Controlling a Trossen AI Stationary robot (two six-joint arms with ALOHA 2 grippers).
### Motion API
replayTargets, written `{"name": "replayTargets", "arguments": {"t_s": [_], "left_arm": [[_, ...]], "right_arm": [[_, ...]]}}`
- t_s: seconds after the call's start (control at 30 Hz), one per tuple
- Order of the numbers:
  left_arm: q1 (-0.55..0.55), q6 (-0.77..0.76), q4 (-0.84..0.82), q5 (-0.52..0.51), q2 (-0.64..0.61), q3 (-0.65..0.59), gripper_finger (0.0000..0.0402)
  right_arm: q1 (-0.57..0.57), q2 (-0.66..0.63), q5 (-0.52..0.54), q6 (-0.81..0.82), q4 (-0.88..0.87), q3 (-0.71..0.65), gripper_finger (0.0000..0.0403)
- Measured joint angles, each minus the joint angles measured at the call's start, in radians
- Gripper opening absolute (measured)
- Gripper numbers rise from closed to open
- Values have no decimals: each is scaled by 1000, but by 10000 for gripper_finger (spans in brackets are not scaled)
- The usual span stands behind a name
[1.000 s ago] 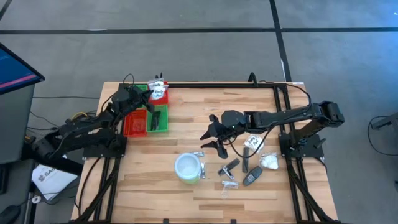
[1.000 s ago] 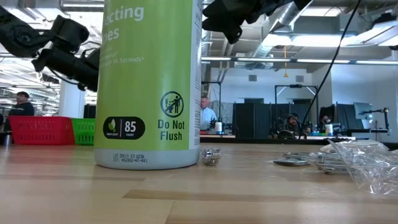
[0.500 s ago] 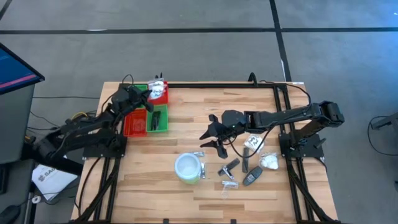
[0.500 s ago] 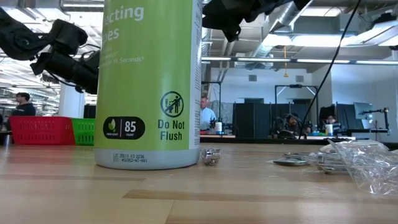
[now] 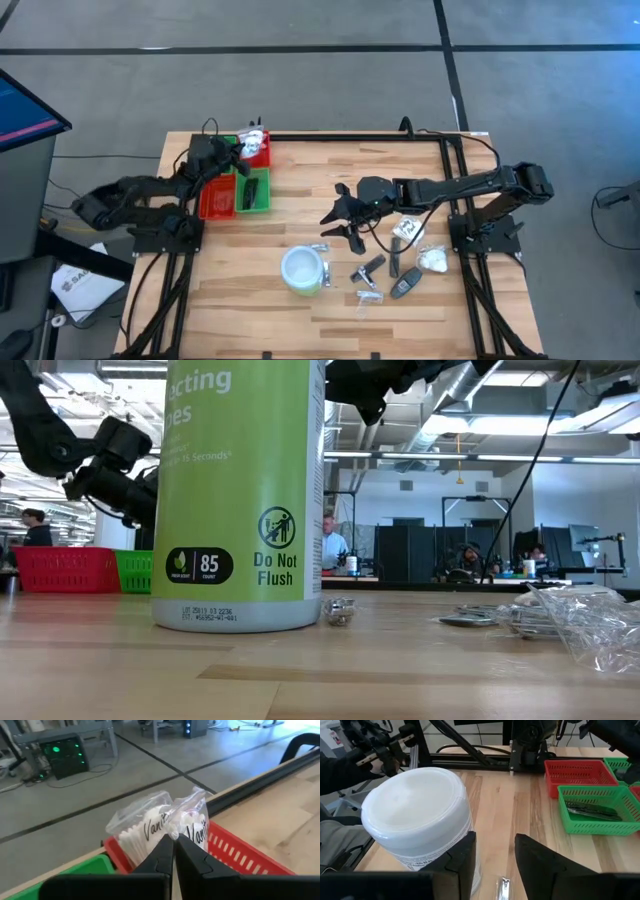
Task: Pick & Place Travel size toiletries
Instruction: Put the white cotton pack into the top red bin, then put the silver nail cutter into the bottom red bin
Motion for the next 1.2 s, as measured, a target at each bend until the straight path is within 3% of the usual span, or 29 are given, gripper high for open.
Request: {"name": "replayTargets", "arguments": {"t_s": [0.37,0.63,1.2], "left_arm": [[6,-4,56,25,107,32,2],[6,-7,80,-49,133,48,19],[5,-26,97,-109,95,48,184]], "right_arm": [[-2,0,0,-11,-1,0,128],[-3,0,0,-10,-2,0,128],[-3,0,-1,9,5,-25,126]]}}
